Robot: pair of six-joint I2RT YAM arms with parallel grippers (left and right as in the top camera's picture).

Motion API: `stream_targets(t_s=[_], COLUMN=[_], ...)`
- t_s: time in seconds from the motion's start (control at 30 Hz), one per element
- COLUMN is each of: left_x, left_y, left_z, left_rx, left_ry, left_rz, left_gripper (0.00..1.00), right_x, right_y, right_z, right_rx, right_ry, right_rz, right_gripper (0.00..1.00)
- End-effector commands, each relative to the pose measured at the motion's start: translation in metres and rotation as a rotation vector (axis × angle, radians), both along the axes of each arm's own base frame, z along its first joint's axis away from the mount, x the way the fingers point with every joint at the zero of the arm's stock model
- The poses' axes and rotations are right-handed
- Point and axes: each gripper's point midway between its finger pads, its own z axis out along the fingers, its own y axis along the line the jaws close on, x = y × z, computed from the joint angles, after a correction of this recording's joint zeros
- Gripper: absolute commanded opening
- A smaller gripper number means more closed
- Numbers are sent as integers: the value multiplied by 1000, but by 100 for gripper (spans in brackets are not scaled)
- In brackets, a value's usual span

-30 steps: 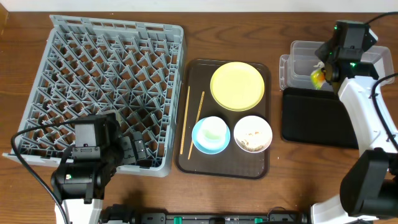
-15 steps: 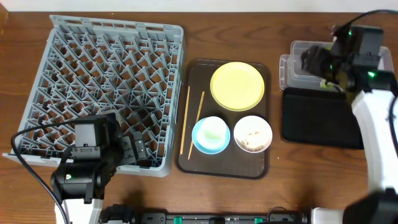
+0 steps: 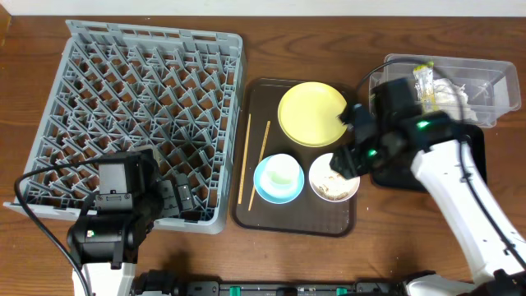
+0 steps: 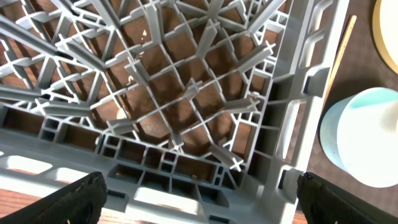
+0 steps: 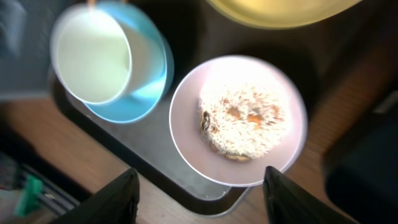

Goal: Sort waste into correct bins and load items into the dishwasher
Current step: 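Grasp the pink rice bowl with the right gripper and lift it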

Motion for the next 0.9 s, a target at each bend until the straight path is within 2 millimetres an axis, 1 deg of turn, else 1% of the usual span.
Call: stream_targets(t_s=[0.0,0.17,0.2,0.27,0.43,0.47,0.53,0.57,0.6,0.73,0.87], left_x=[2,2,2,2,2,2,2,2,2,2,2], left_y=[0,0,0,0,0,0,0,0,0,0,0], left_z=[7,7,7,7,7,7,7,7,7,7,7], left_rx=[-3,-3,-3,-3,-3,-3,-3,-3,-3,-3,-3], left_ry=[-18,-18,-18,-18,-17,-17,-17,-18,-18,-17,-18], left_rz=[3,3,3,3,3,3,3,3,3,3,3], left_gripper=[99,99,99,99,99,99,99,98,99,99,99], right_x=[-14,-20,-22,-25,-27,-28,-29,-30,-31,-36,-38], right_y=[8,33,40,47,45,47,51,52,52,50,49], right_z=[-34,-60,-65,-76,-95,-98,-101,-104,-106,-116,-120], right_rx=[-101,-72,-63,-64,-129,-123,-110,-104,-102,-95,-95], right_ry=[-14,-62,-79,-110,-157,-166,-179,-184,-184,-176,-171], right_rz=[88,114,136,162,146,154,154,152,146,122,115], right_gripper=[56,53,50,47,44,42,36,30,28,26,16])
